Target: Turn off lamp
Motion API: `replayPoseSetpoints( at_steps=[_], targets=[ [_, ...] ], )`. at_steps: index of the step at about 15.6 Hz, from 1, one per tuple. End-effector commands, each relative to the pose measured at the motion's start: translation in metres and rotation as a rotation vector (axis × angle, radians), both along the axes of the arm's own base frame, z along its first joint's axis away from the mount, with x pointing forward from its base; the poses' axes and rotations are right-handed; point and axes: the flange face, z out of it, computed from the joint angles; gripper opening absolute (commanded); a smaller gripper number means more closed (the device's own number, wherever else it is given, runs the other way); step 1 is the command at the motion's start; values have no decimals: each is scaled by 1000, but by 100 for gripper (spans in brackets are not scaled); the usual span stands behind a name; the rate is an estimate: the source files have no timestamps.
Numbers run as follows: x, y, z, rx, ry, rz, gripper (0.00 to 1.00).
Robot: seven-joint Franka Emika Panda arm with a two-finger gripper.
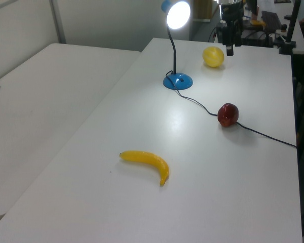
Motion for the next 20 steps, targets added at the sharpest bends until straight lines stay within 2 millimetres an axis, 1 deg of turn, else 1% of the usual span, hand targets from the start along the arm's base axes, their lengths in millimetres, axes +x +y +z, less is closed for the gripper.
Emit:
replayPoseSetpoints(
  at_steps=[1,5,6,7,8,10,11,12,13,16,18,20],
  targets=[
    [-3,-14,3,8,7,4,100],
    [4,-27,2,6,-35,-18,100],
    [6,-29,2,5,-49,-21,92],
    [7,-30,2,7,-53,-24,79],
    [8,-32,1,9,-57,-29,61],
    [14,-38,-2,13,-86,-59,16],
    [17,-40,-4,12,-98,-64,2],
    [19,-43,-6,12,-103,-69,0],
    [20,-52,-6,11,-117,-85,0],
    [36,-70,-22,14,-159,-172,0],
    [45,-87,-30,6,-212,-230,0],
    [53,-111,-40,1,-254,-274,0]
  ],
)
